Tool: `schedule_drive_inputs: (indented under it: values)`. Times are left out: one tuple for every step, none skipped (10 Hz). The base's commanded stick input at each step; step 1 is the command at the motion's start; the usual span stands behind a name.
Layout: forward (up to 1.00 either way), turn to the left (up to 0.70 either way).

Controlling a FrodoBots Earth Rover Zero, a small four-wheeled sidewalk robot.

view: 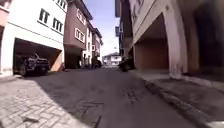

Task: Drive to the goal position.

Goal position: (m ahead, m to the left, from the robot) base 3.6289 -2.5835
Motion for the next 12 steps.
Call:
schedule_drive_inputs:
  values:
    - [0.7, 0.0]
    - [0.7, 0.0]
    - [0.7, 0.0]
    - [0.7, 0.0]
    - [0.7, 0.0]
    - [0.7, 0.0]
    - [0.7, 0.0]
    - [0.7, 0.0]
    - [0.7, 0.0]
    - [0.7, 0.0]
    - [0.7, 0.0]
    - [0.7, 0.0]
